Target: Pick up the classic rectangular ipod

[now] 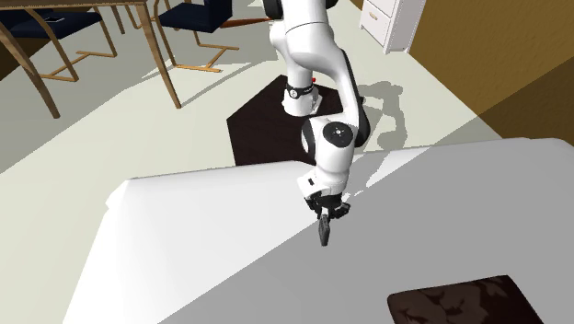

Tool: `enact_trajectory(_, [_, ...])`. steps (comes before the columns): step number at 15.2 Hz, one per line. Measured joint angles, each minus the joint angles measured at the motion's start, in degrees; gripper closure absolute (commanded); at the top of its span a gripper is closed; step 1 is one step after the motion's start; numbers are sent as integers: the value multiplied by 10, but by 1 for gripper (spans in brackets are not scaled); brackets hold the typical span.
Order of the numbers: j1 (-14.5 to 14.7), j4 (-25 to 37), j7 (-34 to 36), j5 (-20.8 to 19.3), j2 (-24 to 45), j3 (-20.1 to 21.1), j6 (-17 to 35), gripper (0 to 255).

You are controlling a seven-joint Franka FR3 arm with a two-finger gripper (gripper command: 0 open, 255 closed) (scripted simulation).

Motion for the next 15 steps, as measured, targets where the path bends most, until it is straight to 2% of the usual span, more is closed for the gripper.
enact_trajectory(15, [-17, -6, -17, 29, -75, 24, -67, 255])
